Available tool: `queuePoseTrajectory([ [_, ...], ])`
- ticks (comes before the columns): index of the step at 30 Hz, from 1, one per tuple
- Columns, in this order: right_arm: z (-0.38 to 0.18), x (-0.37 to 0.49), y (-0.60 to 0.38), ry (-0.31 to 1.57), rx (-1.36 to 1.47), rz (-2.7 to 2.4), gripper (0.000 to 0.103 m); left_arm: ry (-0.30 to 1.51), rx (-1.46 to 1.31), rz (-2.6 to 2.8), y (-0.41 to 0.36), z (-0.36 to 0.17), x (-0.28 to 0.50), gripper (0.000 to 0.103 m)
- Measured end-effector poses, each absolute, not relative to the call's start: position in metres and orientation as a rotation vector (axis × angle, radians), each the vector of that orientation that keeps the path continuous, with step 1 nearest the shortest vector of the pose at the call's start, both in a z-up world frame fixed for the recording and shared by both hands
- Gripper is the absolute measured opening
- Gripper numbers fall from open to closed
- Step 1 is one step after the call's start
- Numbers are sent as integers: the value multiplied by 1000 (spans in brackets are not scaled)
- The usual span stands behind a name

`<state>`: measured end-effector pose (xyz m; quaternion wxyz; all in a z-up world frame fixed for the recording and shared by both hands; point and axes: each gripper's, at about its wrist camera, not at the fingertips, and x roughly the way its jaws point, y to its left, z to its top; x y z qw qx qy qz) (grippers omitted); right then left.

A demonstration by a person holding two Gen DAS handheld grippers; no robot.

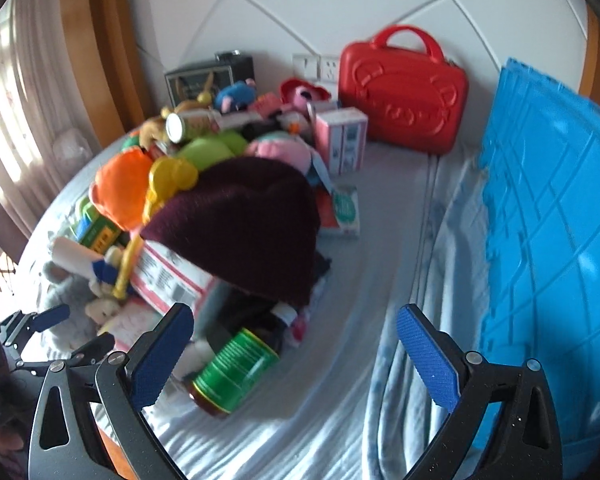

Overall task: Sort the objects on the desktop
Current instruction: 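Move both tools back over the pile of items, then grasp the pink sanitary pad pack with the left tool while the right tool grasps the maroon hat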

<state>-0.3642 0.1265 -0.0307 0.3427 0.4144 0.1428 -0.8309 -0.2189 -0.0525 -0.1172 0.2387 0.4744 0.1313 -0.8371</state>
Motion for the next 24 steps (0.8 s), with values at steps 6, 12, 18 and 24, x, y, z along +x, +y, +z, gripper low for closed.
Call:
queuePoseTrajectory([
  [6, -63, -361, 125, 398, 1165, -2119, 103, 404, 1424, -2230, -57, -160, -227, 82],
  [12, -84, -355, 109, 419, 1206, -2056, 103, 450, 1438, -2237, -62, -176, -232, 73],
  [18, -90, -352, 97, 442, 1203, -2026, 102, 403, 1406, -2267, -52, -159, -228, 66],
  [24, -84, -363, 92, 412, 1179, -2033, 99, 297, 1167, -2354, -47, -89, -215, 65],
])
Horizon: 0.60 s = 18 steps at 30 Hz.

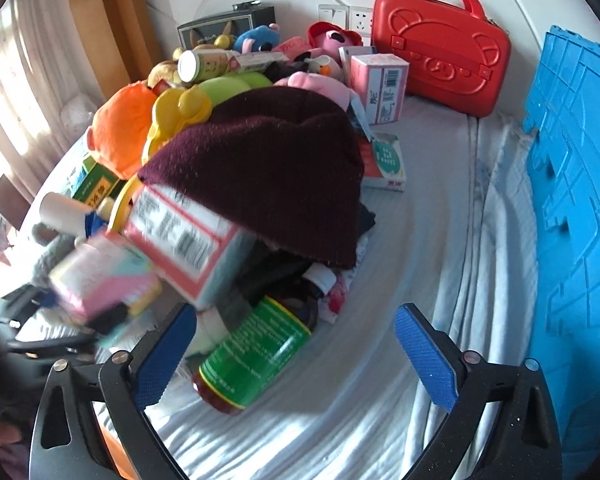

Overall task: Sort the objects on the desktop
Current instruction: 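Grasp the pink sanitary pad pack with the left tool while the right tool grasps the maroon hat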

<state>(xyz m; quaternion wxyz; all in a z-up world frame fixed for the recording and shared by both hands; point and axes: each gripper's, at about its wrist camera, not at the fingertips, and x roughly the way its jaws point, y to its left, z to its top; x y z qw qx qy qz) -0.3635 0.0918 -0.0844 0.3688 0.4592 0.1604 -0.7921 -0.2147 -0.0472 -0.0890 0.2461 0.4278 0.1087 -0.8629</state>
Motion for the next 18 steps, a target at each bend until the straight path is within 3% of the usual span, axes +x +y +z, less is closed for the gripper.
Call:
queuePoseTrajectory([
  [3, -81, -368, 82, 413, 1158, -2017, 91, 263, 1073, -2347, -55, -66, -218, 65],
  [18, -107, -383, -8, 523, 1064, -1991, 89, 310, 1082, -2267, -118, -89, -265, 65],
])
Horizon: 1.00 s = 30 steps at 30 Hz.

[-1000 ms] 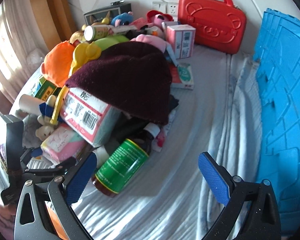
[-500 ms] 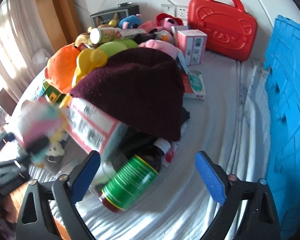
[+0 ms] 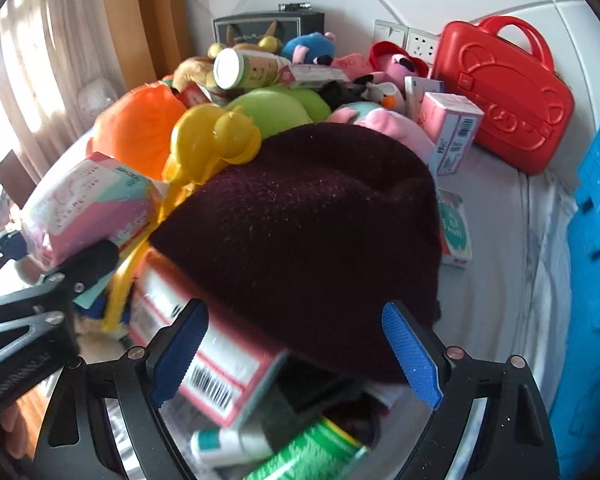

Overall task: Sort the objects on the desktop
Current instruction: 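Grasp the pink sanitary pad pack with the left tool while the right tool grasps the maroon hat, then carry the pad pack and maroon hat toward the blue crate with both tools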

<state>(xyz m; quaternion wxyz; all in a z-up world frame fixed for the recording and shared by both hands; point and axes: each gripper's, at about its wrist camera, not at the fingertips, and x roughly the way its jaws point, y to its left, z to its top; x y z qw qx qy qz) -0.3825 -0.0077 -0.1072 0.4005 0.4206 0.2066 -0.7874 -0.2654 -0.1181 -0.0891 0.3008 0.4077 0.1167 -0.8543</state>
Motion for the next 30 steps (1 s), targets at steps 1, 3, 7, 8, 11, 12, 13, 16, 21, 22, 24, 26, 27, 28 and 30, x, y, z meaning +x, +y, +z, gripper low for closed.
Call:
queuePoseTrajectory([
  [1, -111, -386, -11, 531, 1067, -2001, 87, 312, 1081, -2274, -120, -89, -267, 65],
  [3, -114, -392, -16, 534, 1063, -2023, 45, 311, 1080, -2281, -122, -88, -270, 65],
  [7, -101, -398, -12, 464, 1042, -2040, 16, 325, 1059, -2311, -122, -78, -269, 65],
  [8, -94, -396, -10, 454, 1015, -2043, 13, 322, 1042, -2321, -121, -72, -268, 65],
  [11, -65, -391, -3, 429, 933, -2050, 11, 312, 999, -2351, -117, -54, -267, 65],
  [12, -55, -390, -1, 419, 910, -2061, 11, 309, 979, -2364, -116, -47, -266, 65],
  [13, -44, -389, 2, 413, 887, -2073, 11, 308, 965, -2372, -114, -41, -265, 65],
  [16, -16, -383, 11, 397, 818, -2118, 10, 301, 925, -2397, -106, -24, -262, 65],
  [21, 22, -370, 28, 365, 720, -2163, 9, 270, 863, -2439, -91, 2, -258, 65],
  [22, 28, -366, 31, 365, 701, -2172, 9, 266, 851, -2450, -88, 8, -257, 65],
  [24, 41, -361, 38, 361, 666, -2184, 9, 259, 833, -2464, -82, 17, -256, 65],
  [26, 55, -355, 46, 352, 630, -2203, 9, 250, 811, -2482, -75, 26, -255, 65],
  [27, 61, -353, 50, 348, 615, -2213, 9, 246, 800, -2490, -72, 32, -255, 65],
  [28, 68, -351, 56, 343, 596, -2230, 9, 242, 784, -2502, -67, 38, -256, 65],
  [30, 84, -349, 71, 322, 562, -2263, 9, 235, 757, -2531, -57, 50, -259, 65],
])
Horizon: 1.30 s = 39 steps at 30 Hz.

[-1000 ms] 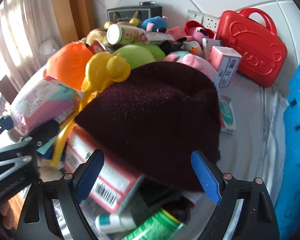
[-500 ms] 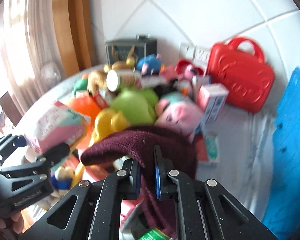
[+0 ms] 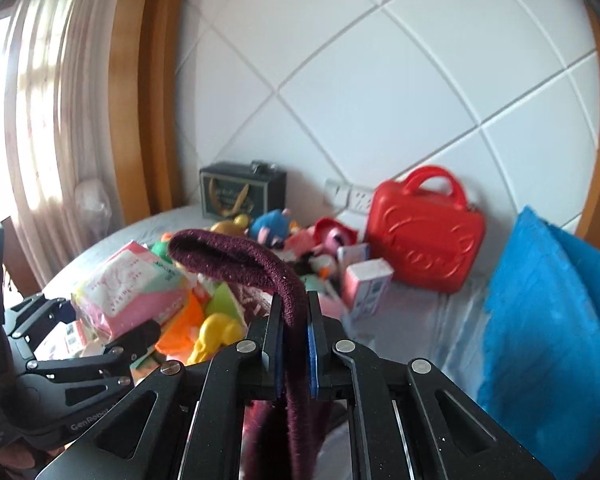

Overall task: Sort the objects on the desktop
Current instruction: 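Carry the pad pack and maroon hat toward the blue crate with both tools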

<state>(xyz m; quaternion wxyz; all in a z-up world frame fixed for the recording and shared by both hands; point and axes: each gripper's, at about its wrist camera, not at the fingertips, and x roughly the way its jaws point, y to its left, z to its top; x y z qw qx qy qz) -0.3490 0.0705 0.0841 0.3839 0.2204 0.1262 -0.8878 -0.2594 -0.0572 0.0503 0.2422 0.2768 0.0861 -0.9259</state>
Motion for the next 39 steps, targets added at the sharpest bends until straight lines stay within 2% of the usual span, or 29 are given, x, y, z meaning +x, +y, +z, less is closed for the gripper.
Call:
queuePoseTrajectory([
  [7, 155, -355, 153, 231, 395, -2463, 9, 155, 640, -2707, 12, 105, -289, 65],
  [16, 236, -366, 306, 147, 161, -2796, 9, 68, 521, -3022, 170, 178, -353, 65],
  [22, 247, -398, 376, 213, 149, -2926, 9, 18, 581, -3125, 269, 186, -410, 65],
  [26, 246, -430, 411, 214, 194, -2966, 9, -18, 644, -3120, 309, 180, -445, 65],
  [39, 208, -535, 454, 118, 393, -2927, 9, -25, 843, -2977, 335, 155, -528, 68],
])
